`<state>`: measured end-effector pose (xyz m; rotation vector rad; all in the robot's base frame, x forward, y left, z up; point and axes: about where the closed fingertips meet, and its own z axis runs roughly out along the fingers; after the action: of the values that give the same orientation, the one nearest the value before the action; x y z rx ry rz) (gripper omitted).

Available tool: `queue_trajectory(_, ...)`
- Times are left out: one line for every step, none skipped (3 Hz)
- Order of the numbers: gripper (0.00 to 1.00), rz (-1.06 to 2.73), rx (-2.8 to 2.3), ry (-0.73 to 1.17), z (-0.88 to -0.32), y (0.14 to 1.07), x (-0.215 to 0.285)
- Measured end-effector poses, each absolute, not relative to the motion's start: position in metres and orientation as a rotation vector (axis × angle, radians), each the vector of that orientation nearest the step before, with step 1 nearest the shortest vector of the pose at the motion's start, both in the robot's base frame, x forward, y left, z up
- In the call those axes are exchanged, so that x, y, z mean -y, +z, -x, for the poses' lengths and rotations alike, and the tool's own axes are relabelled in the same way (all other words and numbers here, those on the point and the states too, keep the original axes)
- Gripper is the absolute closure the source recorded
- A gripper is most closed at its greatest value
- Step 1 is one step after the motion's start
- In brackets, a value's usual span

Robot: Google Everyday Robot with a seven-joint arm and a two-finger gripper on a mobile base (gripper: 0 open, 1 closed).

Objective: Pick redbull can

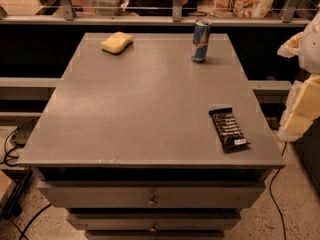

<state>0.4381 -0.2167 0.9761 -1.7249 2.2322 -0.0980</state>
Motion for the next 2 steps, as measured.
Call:
queue_trajectory(0.0,1.725,-2.232,-0.098,-0.4381,0.9761,0.2167)
queue_trajectory(0.0,1.685,-2.187,-0.069,-0.4436,0.9779,0.2156)
